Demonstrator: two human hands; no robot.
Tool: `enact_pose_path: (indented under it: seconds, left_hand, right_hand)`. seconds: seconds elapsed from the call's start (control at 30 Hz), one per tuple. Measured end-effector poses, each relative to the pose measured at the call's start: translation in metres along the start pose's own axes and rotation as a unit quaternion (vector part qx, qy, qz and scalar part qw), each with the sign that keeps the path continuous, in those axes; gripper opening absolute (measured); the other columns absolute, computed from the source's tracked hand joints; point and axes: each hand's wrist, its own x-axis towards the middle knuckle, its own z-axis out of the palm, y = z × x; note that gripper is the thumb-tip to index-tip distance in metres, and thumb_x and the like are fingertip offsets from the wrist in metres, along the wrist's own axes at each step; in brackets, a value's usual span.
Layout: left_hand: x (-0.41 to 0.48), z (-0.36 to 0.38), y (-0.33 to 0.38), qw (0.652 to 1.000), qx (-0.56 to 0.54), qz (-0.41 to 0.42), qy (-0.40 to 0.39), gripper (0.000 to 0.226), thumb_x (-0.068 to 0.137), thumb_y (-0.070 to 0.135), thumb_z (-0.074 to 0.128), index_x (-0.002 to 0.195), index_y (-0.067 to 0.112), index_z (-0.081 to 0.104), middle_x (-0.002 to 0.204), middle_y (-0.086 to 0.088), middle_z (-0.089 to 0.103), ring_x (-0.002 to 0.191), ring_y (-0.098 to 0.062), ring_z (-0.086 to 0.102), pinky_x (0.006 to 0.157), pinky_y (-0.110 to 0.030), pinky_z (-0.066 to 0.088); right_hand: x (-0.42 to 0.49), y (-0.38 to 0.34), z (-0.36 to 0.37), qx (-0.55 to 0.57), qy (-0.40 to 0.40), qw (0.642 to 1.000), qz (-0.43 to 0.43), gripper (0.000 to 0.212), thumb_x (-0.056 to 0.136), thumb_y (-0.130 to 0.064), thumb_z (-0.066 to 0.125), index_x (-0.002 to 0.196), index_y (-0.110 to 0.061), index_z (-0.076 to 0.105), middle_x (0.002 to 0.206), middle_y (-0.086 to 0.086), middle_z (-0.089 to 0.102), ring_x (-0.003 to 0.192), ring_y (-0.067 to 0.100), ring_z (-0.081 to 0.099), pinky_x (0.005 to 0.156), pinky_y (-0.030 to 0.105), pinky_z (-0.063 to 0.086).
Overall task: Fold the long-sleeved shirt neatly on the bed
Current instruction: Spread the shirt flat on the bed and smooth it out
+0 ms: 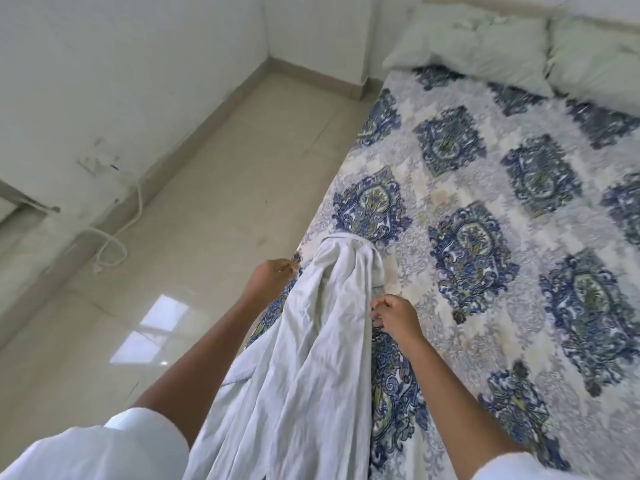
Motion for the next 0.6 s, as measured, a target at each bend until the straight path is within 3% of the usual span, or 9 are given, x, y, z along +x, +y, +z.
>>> enact_pose_path:
  seconds: [0.07,0.17,0.23,0.37,0.43,0.5,0.6]
  left_hand:
    - [0.021,0.011,-0.016,0.999,-0.017,-0.033,-0.011,0.034,0.071,0.034,0.042,0.087,0.019,0.067,0.088,-0.007,0.068,0.081,-0.026,0.064,0.063,-0.026,0.044]
    - [0.045,0.029,-0.040,0.997,-0.029,-0.066,-0.025,0.020,0.092,0.018,0.047,0.096,0.016,0.067,0.089,-0.002,0.063,0.077,-0.019,0.058,0.049,-0.018,0.037]
    - [0.062,0.038,-0.051,0.997,-0.033,-0.071,-0.021,0.023,0.094,0.013,0.046,0.101,0.013,0.067,0.090,-0.002,0.062,0.078,-0.017,0.057,0.053,-0.019,0.037]
    - [0.089,0.049,-0.061,0.996,-0.036,-0.085,-0.009,0.017,0.092,0.015,0.045,0.087,0.022,0.060,0.078,-0.005,0.057,0.070,-0.019,0.048,0.063,-0.026,0.035]
    - [0.099,0.054,-0.062,0.994,-0.038,-0.098,-0.012,0.020,0.089,0.008,0.042,0.079,0.021,0.053,0.072,-0.008,0.050,0.066,-0.019,0.042,0.061,-0.027,0.032]
    - [0.110,0.059,-0.062,0.992,-0.035,-0.116,-0.018,0.026,0.087,0.002,0.039,0.071,0.020,0.049,0.073,-0.009,0.048,0.066,-0.020,0.041,0.065,-0.027,0.031]
    - [0.126,0.070,-0.066,0.989,-0.016,-0.142,-0.042,0.023,0.091,0.005,0.039,0.089,0.004,0.063,0.085,-0.017,0.054,0.077,-0.026,0.050,0.066,-0.030,0.037]
  right_hand:
    - [0.026,0.007,0.010,0.011,0.017,1.000,0.024,0.019,0.093,-0.010,0.047,0.081,-0.011,0.062,0.076,0.008,0.062,0.068,0.022,0.059,0.058,0.025,0.048]
    - [0.060,0.016,0.024,0.022,0.031,0.997,0.064,0.018,0.091,-0.011,0.049,0.080,-0.014,0.063,0.082,0.013,0.065,0.076,0.028,0.061,0.072,0.041,0.053]
    - [0.085,0.020,0.033,0.024,0.049,0.995,0.082,0.018,0.091,-0.013,0.049,0.094,-0.012,0.066,0.094,0.015,0.067,0.082,0.029,0.061,0.077,0.042,0.052]
    - [0.119,0.016,0.044,0.023,0.087,0.991,0.097,0.028,0.091,-0.015,0.053,0.116,-0.006,0.060,0.115,0.012,0.063,0.103,0.031,0.059,0.089,0.041,0.049]
    - [0.131,0.015,0.049,0.046,0.090,0.989,0.112,0.024,0.088,-0.015,0.058,0.109,-0.004,0.061,0.112,0.015,0.063,0.100,0.031,0.059,0.090,0.042,0.050]
    - [0.139,0.017,0.048,0.096,0.079,0.985,0.123,0.006,0.085,-0.011,0.062,0.086,-0.005,0.062,0.103,0.019,0.066,0.092,0.033,0.061,0.085,0.044,0.051]
    - [0.146,0.020,0.043,0.149,0.059,0.976,0.146,0.016,0.083,-0.005,0.061,0.068,-0.009,0.057,0.087,0.017,0.063,0.077,0.028,0.058,0.069,0.038,0.049]
